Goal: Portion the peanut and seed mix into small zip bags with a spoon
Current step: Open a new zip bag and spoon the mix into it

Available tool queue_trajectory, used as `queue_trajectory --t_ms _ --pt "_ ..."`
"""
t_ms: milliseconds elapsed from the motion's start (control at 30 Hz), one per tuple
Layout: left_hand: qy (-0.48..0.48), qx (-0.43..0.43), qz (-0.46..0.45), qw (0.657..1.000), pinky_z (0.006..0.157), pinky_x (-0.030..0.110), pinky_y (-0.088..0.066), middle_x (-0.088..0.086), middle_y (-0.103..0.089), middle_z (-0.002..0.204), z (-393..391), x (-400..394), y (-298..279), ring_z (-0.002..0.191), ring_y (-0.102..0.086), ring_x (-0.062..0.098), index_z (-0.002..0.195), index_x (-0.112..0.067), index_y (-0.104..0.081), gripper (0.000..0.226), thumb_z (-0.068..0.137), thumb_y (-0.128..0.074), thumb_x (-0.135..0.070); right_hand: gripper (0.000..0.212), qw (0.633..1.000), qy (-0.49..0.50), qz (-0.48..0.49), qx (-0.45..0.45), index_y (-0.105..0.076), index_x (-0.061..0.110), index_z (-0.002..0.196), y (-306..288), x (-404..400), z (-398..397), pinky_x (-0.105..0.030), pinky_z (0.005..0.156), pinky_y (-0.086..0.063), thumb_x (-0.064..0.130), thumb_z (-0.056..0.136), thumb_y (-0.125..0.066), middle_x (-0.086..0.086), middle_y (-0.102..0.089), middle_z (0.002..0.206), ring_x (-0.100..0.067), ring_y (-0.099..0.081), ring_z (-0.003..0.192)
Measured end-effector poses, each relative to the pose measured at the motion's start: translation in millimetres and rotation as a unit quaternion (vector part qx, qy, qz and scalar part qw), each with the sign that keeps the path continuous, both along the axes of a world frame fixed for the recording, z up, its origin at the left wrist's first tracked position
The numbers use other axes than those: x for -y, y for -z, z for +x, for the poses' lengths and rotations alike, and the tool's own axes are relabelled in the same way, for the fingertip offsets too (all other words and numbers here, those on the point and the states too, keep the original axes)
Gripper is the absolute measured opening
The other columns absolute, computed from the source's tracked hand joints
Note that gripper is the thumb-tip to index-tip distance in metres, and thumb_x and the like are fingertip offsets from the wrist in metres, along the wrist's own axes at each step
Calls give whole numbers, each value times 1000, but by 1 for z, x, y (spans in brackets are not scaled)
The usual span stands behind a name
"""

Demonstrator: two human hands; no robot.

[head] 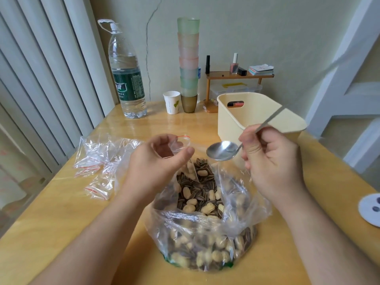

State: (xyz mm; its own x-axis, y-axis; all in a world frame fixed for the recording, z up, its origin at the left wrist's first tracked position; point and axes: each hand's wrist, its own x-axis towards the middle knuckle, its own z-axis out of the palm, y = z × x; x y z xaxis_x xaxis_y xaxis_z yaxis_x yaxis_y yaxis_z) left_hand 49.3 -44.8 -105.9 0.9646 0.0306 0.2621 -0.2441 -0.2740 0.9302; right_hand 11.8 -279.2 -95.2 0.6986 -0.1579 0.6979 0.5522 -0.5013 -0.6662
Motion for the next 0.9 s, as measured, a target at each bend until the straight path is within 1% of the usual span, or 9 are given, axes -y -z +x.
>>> queue_trajectory --t_ms 100,167,233,300,400,533,633,733,900 --pt "4 -7 -18 1000 72 28 -50 -7 -81 94 0 -3 -3 86 -76 10 113 -22 -73 54 70 -90 -50 39 995 -33 -70 -69 -65 21 85 3 -8 -2 -45 54 -52 50 105 -50 5 -63 69 -18 -58 56" --pt "-3 2 8 1000 76 29 -54 -10 -81 95 0 -5 -4 88 -77 10 113 -24 -72 50 73 -92 -47 46 987 -50 -111 -104 -65 11 82 6 -12 -2 -43 54 -49 49 102 -48 -1 -63 65 -20 -57 55" --pt "-19 18 35 999 80 28 -57 -14 -80 94 -2 -6 -4 85 -77 13 112 -27 -71 49 73 -93 -47 43 980 -57 -149 -116 -58 12 74 9 -13 0 -38 54 -45 42 103 -52 -2 -56 57 -16 -52 53" --pt "-23 32 50 998 75 20 -54 -18 -79 89 -3 -5 -5 77 -74 9 110 -28 -72 46 73 -92 -44 43 976 -48 -179 -114 -47 17 67 10 -12 1 -28 50 -36 35 105 -55 5 -47 52 -13 -45 53" --pt "-20 43 50 998 70 11 -49 -24 -76 81 -5 -4 -5 70 -68 -5 105 -32 -70 40 73 -92 -39 40 972 -23 -216 -92 -41 21 68 10 -14 2 -31 54 -35 39 102 -51 10 -45 55 -11 -46 57" --pt "-13 41 44 998 90 32 -61 -20 -79 94 -4 -3 -5 90 -76 3 101 -37 -68 42 69 -95 -43 32 968 -17 -232 -91 -44 26 73 8 -22 -1 -39 61 -44 42 100 -50 10 -51 63 -17 -51 65" --pt "-17 34 13 999 92 42 -62 -13 -80 95 -5 -3 -6 92 -77 7 105 -32 -71 48 65 -92 -50 37 968 -45 -218 -115 -46 25 71 10 -27 -3 -31 58 -42 41 104 -52 11 -51 61 -9 -50 62" --pt "-31 32 -4 999 91 47 -62 -12 -80 93 -5 -4 -9 90 -77 9 105 -29 -72 48 65 -88 -52 42 964 -54 -199 -165 -45 19 68 12 -30 -4 -25 51 -33 43 101 -53 7 -44 53 -12 -42 55" --pt "-37 36 8 999 90 46 -62 -14 -80 91 -7 -3 -11 88 -77 9 102 -32 -71 45 65 -86 -54 47 963 -42 -165 -208 -42 21 63 12 -33 -5 -27 51 -39 48 100 -54 8 -56 54 -15 -46 50"
